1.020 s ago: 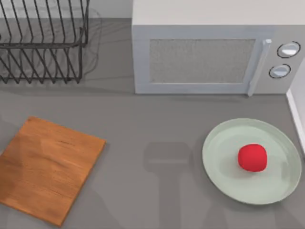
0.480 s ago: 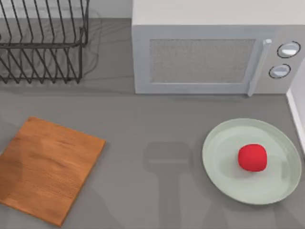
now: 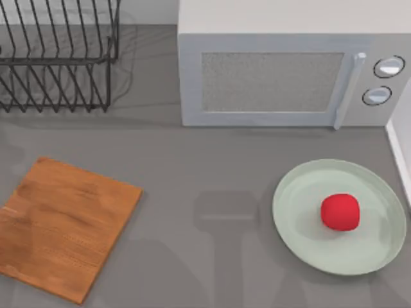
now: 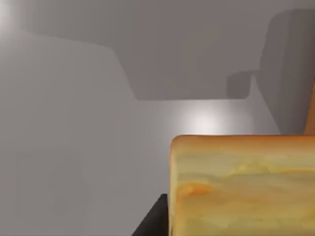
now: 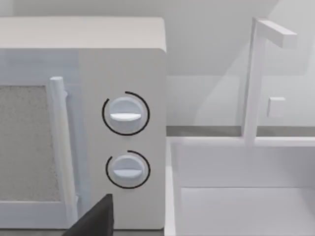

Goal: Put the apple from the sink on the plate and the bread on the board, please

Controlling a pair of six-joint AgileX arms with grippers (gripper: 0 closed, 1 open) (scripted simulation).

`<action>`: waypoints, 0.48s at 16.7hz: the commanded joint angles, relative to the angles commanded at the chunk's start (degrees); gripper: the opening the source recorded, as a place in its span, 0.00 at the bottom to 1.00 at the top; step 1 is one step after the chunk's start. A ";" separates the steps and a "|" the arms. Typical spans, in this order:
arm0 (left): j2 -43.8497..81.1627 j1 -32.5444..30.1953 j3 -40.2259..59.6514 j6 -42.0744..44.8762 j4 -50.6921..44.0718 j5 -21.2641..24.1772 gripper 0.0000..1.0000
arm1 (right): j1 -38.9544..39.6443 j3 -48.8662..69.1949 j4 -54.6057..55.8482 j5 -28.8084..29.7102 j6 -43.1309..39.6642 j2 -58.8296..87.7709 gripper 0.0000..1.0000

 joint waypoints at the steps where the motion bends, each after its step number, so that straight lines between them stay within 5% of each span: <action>1: -1.01 -0.04 1.34 -0.10 -1.88 -0.01 0.00 | 0.00 0.00 0.00 0.00 0.00 0.00 1.00; 8: -2.19 -0.08 2.83 -0.25 -3.77 -0.04 0.00 | 0.00 0.00 0.00 0.00 0.00 0.00 1.00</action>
